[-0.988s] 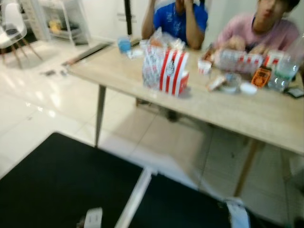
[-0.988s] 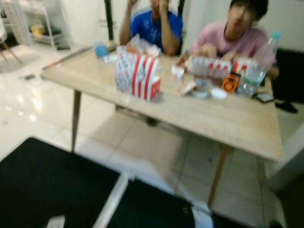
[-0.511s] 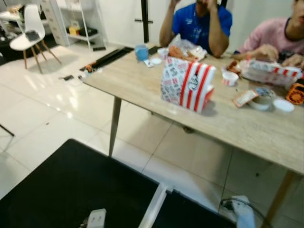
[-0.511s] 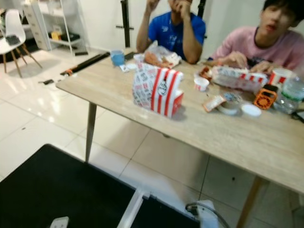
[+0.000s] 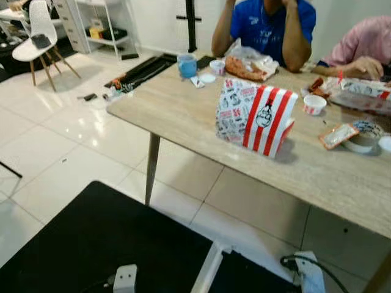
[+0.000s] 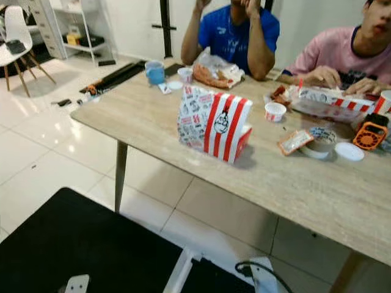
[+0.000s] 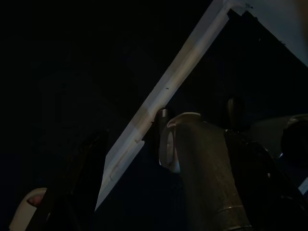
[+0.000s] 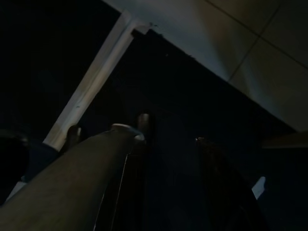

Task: Restocking fridge

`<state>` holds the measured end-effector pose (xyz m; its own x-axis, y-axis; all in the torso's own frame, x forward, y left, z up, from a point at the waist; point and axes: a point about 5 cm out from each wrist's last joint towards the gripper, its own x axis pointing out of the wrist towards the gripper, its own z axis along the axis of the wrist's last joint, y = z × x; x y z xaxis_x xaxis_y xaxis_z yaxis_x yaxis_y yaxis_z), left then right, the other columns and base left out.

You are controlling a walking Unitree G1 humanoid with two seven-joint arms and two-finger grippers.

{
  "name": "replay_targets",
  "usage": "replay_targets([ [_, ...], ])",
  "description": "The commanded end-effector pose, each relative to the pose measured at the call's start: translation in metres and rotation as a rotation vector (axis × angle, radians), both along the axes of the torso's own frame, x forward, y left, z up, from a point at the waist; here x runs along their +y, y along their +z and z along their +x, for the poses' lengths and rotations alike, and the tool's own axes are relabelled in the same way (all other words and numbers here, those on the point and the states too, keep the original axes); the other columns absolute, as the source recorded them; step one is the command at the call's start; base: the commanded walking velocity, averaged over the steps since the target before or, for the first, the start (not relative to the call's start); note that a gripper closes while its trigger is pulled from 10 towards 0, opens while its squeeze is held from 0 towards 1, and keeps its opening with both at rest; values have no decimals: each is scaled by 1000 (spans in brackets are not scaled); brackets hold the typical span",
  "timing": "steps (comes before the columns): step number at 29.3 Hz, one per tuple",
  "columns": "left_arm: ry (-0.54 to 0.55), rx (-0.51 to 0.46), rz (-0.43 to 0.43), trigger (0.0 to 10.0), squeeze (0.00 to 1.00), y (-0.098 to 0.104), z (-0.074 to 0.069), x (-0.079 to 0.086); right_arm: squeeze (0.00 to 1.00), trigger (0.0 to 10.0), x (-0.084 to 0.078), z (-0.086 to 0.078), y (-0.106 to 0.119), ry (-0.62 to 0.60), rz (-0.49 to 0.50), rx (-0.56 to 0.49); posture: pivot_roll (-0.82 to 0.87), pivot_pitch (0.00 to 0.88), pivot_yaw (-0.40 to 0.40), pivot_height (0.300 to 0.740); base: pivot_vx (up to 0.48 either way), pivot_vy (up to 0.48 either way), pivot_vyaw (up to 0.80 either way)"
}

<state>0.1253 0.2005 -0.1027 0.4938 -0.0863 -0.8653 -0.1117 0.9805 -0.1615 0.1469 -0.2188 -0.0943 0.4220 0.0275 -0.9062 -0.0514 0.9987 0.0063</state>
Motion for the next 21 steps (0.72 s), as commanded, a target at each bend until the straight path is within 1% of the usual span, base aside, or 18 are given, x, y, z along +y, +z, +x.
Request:
replay_targets([
  [1,-7,25,4,10000,0,-2,-6,2,0,10000,1,-1,-1,-1,2,1,-19,0,28,740,0,-431,0],
  [7,-3,24,7,10000,0,-2,-6,1,0,10000,2,-2,-1,-5,6,3,-20,0,29,740,0,-431,0],
  [10,26,18,8,10000,0,-2,-5,2,0,10000,3,-2,-1,-6,10,4,-20,0,29,740,0,0,0],
  [21,40,11,15,10000,0,-1,-4,4,0,10000,3,-2,-1,-3,9,2,-19,0,29,740,0,0,0],
])
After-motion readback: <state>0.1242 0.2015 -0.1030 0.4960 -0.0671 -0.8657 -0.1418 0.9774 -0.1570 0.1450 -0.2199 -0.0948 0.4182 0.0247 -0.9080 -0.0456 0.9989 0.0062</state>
